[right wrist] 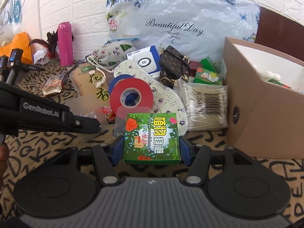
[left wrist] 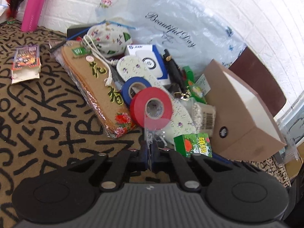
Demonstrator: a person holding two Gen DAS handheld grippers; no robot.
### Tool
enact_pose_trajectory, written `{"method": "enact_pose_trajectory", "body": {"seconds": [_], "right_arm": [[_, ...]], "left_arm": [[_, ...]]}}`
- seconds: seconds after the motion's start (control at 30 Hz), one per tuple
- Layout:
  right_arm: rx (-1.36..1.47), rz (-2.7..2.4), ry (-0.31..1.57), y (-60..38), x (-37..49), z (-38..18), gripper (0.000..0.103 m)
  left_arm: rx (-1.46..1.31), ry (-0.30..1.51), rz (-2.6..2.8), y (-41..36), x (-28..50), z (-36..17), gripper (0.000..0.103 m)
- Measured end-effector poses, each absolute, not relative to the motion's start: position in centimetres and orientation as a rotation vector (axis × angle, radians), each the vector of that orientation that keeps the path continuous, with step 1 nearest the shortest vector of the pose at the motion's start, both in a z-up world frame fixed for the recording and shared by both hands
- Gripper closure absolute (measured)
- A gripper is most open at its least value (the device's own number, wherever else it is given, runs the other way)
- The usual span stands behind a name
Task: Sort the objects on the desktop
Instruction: 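Grasp the green snack box with the right tool while the left tool grasps the clear hook packet, then carry the snack box and hook packet into the brown box and open both tools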
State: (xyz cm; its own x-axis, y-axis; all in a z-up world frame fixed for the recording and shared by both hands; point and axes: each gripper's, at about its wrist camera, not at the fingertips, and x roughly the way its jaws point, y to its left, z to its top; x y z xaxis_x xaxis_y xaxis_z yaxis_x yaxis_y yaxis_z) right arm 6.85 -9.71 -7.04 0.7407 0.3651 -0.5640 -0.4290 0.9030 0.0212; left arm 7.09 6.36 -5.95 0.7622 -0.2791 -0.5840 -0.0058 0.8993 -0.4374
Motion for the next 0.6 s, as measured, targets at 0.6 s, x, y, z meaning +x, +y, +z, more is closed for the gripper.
{"method": "enact_pose_trajectory", "body": {"seconds": [0.6], "right_arm": [[0.015, 0.351, 0.373, -17.5, 2.5, 0.5, 0.044]], "left_arm": [[-0.315, 0.547, -0.358, -1.7, 5.3, 1.7, 0.103]]}}
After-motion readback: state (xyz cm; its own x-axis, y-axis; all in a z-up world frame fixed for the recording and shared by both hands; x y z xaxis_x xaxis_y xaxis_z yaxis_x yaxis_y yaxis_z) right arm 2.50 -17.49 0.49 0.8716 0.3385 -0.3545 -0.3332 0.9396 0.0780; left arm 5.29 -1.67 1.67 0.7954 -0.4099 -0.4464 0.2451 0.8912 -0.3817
